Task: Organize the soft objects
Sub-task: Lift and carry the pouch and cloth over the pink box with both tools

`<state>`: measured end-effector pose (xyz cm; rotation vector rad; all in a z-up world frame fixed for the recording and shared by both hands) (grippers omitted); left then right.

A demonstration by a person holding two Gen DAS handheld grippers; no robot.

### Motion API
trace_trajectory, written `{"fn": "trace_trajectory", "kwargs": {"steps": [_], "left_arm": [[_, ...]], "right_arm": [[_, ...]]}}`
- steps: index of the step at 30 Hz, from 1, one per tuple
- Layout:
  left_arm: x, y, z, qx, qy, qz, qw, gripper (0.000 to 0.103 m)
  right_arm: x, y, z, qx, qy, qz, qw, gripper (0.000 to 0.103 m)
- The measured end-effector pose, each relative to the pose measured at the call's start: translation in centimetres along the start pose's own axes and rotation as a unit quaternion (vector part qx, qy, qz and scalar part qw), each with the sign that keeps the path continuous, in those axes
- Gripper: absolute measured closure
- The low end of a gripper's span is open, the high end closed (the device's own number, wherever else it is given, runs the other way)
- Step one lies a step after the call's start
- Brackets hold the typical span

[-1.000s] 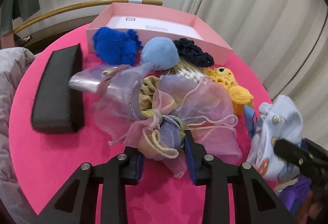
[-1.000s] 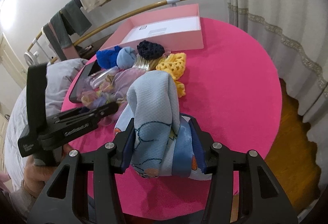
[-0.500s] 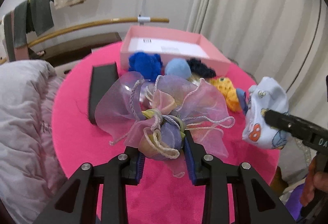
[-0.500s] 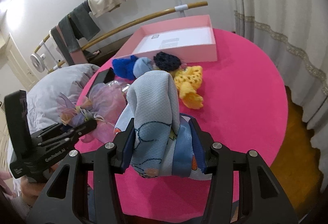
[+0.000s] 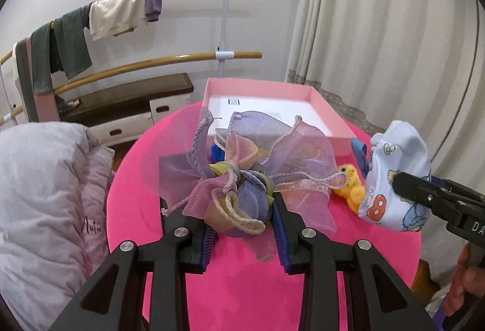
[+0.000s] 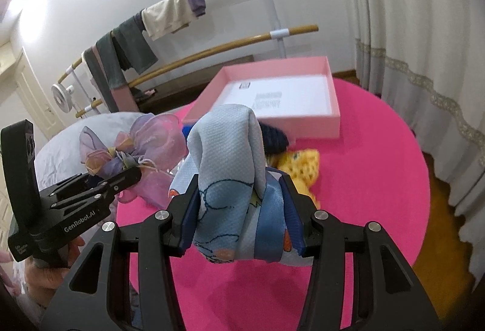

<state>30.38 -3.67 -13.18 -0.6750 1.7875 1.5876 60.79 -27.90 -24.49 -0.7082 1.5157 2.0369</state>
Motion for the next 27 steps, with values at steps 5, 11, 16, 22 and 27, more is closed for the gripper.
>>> {"fn": "trace_trajectory", "kwargs": {"steps": [5,11,16,22,27], "left_arm": [[-3.9,-2.1,-0.6,-0.013,-0.005,-0.012,0.9998,0.072],[-9.4,-4.9,-0.6,-0.023,0.000,-0.028,0.9993,0.071],[-14.2,-9.0,-0.8,-0.025,-0.003,-0.031,0.9992,0.071],[-19.4,-16.0,-1.3,-0.021,-0.006,-0.016,0.9996,0.071],[-23.4,-22.1,-1.9,-0.024,-0.012,-0.004,0.9996,0.070]], "right_arm": [[-2.8,-0.9,-0.5,0.005,0.005,-0.014,1.000,0.057],[-7.3,-2.3,-1.9,0.017,0.007,-0.030,0.999,0.056],[-11.5,-4.5,-3.3,0.024,0.004,-0.035,0.999,0.056],[-16.2,-8.8,-5.6,0.030,-0.011,-0.020,0.999,0.056],[-18.6,-12.2,-7.9,0.037,-0.029,-0.003,0.999,0.056]]}}
Point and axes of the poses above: each gripper's, at about its wrist camera, not at the fingertips, and y roughly against the way its jaws point, z to its left, x to its underside, the point moved 4 cm from there along -y, roughly the way its jaws point, and after that the axes turned 2 degrees about -x, right-handed, at the moved point
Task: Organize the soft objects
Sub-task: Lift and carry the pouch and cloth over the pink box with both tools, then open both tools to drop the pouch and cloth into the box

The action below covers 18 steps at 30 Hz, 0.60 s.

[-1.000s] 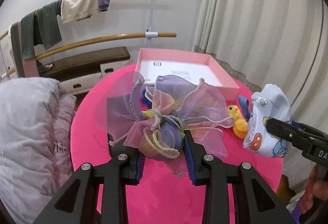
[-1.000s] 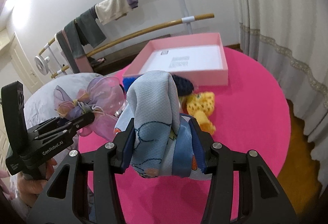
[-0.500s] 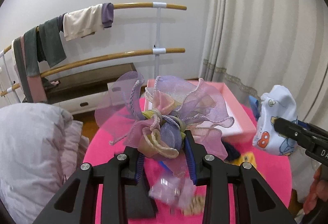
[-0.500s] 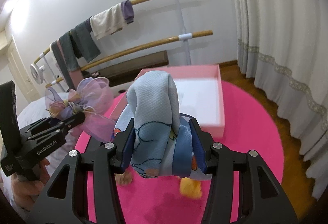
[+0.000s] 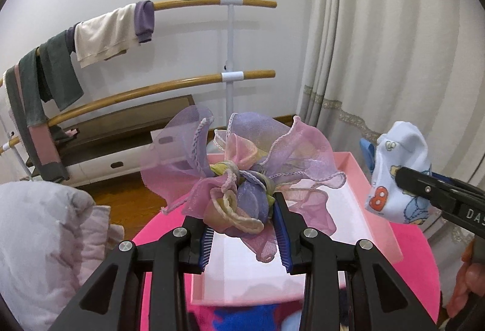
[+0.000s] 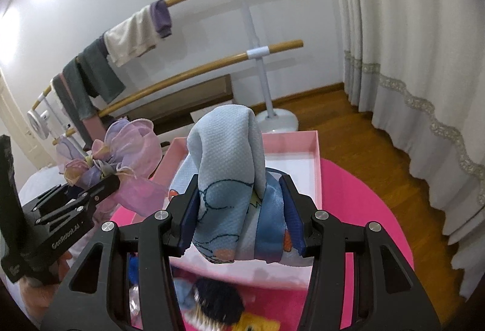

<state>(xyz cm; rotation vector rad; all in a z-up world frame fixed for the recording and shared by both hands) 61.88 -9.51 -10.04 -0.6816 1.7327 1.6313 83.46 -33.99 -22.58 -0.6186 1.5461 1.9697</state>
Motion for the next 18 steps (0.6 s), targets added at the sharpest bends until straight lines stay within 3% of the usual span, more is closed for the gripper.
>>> {"fn": "trace_trajectory", "kwargs": {"steps": [7,18], "left_arm": [[-4.3,-9.0,-0.9,0.000,-0.002,0.029,0.9996,0.070],[-10.2,-22.0,-1.9,0.003,-0.005,0.080,0.9968,0.066]], "right_arm": [[-2.0,-5.2,-1.9,0.011,-0.018,0.035,0.999,0.056],[-2.0,-10.5,-3.9,0.023,-0.048,0.078,0.996,0.055]]}}
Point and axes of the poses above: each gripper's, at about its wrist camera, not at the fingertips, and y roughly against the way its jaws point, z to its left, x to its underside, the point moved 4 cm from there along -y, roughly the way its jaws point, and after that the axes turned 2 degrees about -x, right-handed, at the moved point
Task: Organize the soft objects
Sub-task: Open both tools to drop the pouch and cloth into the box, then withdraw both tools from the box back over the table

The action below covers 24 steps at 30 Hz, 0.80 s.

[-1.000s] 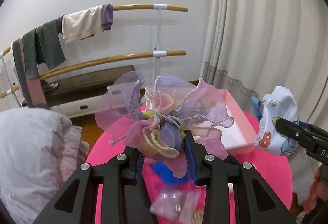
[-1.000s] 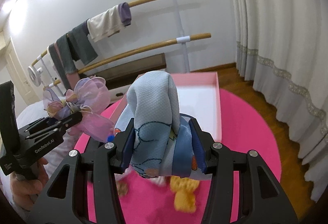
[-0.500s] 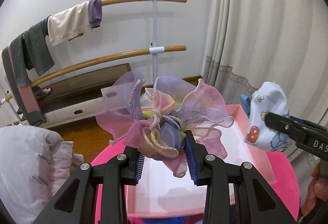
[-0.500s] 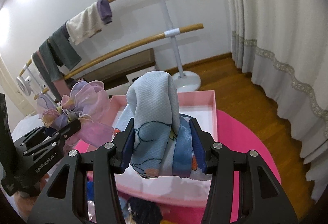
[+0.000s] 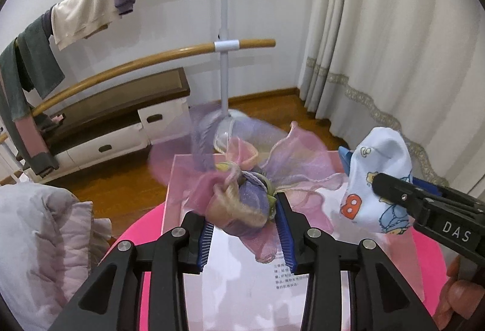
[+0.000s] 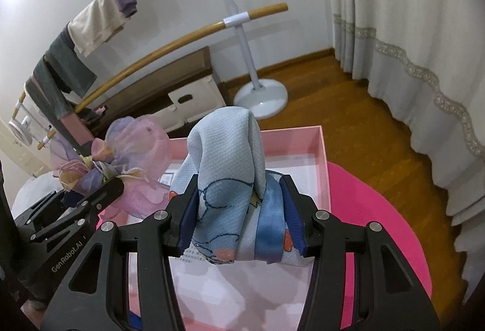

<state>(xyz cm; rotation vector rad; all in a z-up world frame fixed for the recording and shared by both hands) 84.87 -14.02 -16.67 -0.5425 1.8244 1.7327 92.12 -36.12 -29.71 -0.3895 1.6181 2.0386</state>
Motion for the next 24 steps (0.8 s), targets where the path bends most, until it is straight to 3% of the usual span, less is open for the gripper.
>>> {"fn": "trace_trajectory", "kwargs": {"steps": [2,4,8,10,12,19,24], "left_arm": [[-0.7,-1.5,0.0,-0.005,0.000,0.007,1.0000,0.066],[-1.5,-2.9,0.0,-0.009,-0.001,0.010,0.9999,0.058],[-2.2,-4.0,-0.1,-0.022,-0.002,0.002,0.9997,0.025],[-2.2,-3.8,0.0,-0.030,-0.002,-0.011,0.9995,0.011],[-2.6,-3.4,0.1,-0.040,-0.003,-0.025,0.9989,0.001],[-4.1,-1.3,0.9,-0.050,0.000,-0.058,0.9970,0.000],[-1.9,2.5,1.4,-0.051,0.009,-0.098,0.9939,0.000]], "right_arm": [[-0.1,-0.6,-0.5,0.002,-0.007,0.004,1.000,0.055],[-0.1,-1.1,-0.9,0.002,-0.016,0.008,1.000,0.053],[-0.2,-1.8,-1.2,0.000,-0.025,0.015,1.000,0.045],[-0.2,-1.5,-1.3,0.004,-0.030,0.011,0.999,0.013],[0.0,-0.7,-1.4,-0.004,-0.037,-0.001,0.999,0.000],[1.0,3.9,-0.8,-0.016,-0.053,-0.045,0.997,0.000],[2.8,9.3,1.0,-0.008,-0.031,-0.084,0.996,0.000]]}}
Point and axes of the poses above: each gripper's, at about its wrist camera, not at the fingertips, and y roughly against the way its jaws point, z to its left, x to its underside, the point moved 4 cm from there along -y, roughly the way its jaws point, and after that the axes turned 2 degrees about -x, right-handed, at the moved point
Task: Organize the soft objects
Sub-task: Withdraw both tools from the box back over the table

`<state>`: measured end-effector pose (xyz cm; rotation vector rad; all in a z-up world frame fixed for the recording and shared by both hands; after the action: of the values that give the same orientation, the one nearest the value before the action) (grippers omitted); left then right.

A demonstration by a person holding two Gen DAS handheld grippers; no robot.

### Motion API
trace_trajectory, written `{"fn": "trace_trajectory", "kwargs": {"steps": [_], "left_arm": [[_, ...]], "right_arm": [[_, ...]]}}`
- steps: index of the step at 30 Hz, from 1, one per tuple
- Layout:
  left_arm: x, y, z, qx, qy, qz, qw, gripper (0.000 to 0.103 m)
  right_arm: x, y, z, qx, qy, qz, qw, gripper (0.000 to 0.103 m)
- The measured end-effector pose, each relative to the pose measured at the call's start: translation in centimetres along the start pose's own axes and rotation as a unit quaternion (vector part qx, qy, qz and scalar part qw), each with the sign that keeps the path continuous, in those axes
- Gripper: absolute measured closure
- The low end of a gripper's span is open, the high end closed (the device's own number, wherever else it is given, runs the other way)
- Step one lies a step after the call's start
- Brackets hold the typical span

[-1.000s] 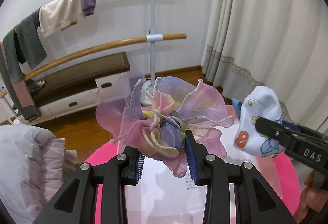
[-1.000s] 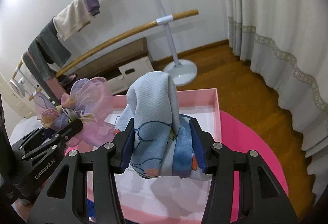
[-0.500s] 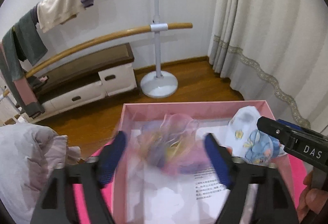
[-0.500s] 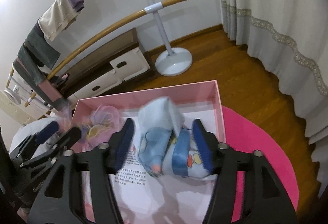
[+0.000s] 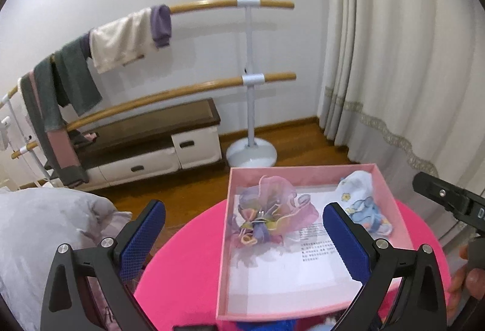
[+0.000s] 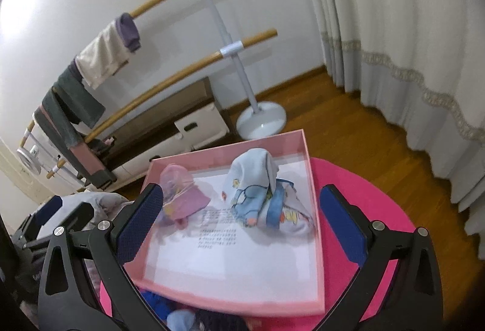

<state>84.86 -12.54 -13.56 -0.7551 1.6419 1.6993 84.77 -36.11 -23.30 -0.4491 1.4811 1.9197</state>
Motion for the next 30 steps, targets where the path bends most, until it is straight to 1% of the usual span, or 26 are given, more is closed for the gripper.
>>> {"fn": "trace_trajectory", "kwargs": {"steps": [1,3,6,8,10,12,14,15,17,21,22,23,24,26,27,29,30], "left_arm": [[-0.1,0.8,0.0,0.003,0.003,-0.012,0.9999,0.000],[1.2,3.3,0.0,0.011,0.006,-0.027,0.9996,0.000],[1.8,5.3,0.0,0.021,0.009,-0.049,0.9985,0.000],[2.5,7.0,1.1,0.020,0.011,-0.066,0.9976,0.000],[2.6,6.9,0.9,0.020,0.013,-0.079,0.9966,0.000],[3.8,7.6,1.2,0.016,0.017,-0.090,0.9957,0.000],[6.1,8.4,1.7,0.013,0.019,-0.098,0.9950,0.000],[6.8,8.7,1.7,0.010,0.019,-0.102,0.9946,0.000],[9.2,10.2,2.5,0.004,0.022,-0.108,0.9939,0.000],[12.6,11.7,2.3,0.005,0.027,-0.112,0.9933,0.000],[13.7,12.4,2.1,0.003,0.027,-0.113,0.9933,0.000],[15.9,14.5,2.2,0.001,0.027,-0.112,0.9933,0.000],[16.8,15.2,2.2,0.001,0.028,-0.111,0.9934,0.000],[18.1,16.9,2.0,0.002,0.028,-0.109,0.9937,0.000],[18.5,18.8,1.9,0.001,0.028,-0.108,0.9937,0.000],[19.3,20.8,2.1,0.003,0.029,-0.108,0.9937,0.000],[19.7,21.3,2.1,0.003,0.028,-0.109,0.9936,0.000]], "right_arm": [[0.3,1.3,0.3,0.000,0.005,-0.010,1.000,0.000],[1.2,4.2,1.1,0.002,0.015,-0.032,0.999,0.000],[2.8,8.0,2.2,0.010,0.031,-0.060,0.998,0.000],[3.6,10.3,2.8,0.017,0.041,-0.077,0.996,0.000],[4.8,12.3,3.4,0.024,0.049,-0.090,0.994,0.000],[6.1,14.3,4.1,0.034,0.059,-0.103,0.992,0.000],[7.2,15.9,4.8,0.043,0.069,-0.112,0.990,0.000],[7.8,16.6,5.2,0.050,0.077,-0.117,0.989,0.000],[9.0,17.8,5.7,0.064,0.090,-0.122,0.986,0.000],[11.1,20.0,6.6,0.070,0.102,-0.134,0.983,0.000],[11.6,20.5,6.9,0.072,0.105,-0.137,0.982,0.000],[11.9,20.9,7.1,0.074,0.107,-0.139,0.982,0.000],[12.2,21.2,7.4,0.076,0.109,-0.139,0.981,0.000],[12.9,21.7,7.7,0.073,0.110,-0.140,0.981,0.000],[13.3,22.0,7.7,0.071,0.110,-0.141,0.981,0.000],[14.0,22.5,7.9,0.069,0.111,-0.142,0.981,0.000],[14.2,22.7,8.0,0.068,0.112,-0.143,0.981,0.000]]}}
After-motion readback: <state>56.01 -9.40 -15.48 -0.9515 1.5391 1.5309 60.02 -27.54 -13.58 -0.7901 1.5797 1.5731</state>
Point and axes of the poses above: each gripper's, at about its wrist camera, not at the fingertips, and y roughly against the way its jaws point, z to its left, x to its underside, the point moved 4 cm from there along -y, roughly the way its jaws point, and after that the axes turned 2 degrees about -x, right-handed, at the moved point
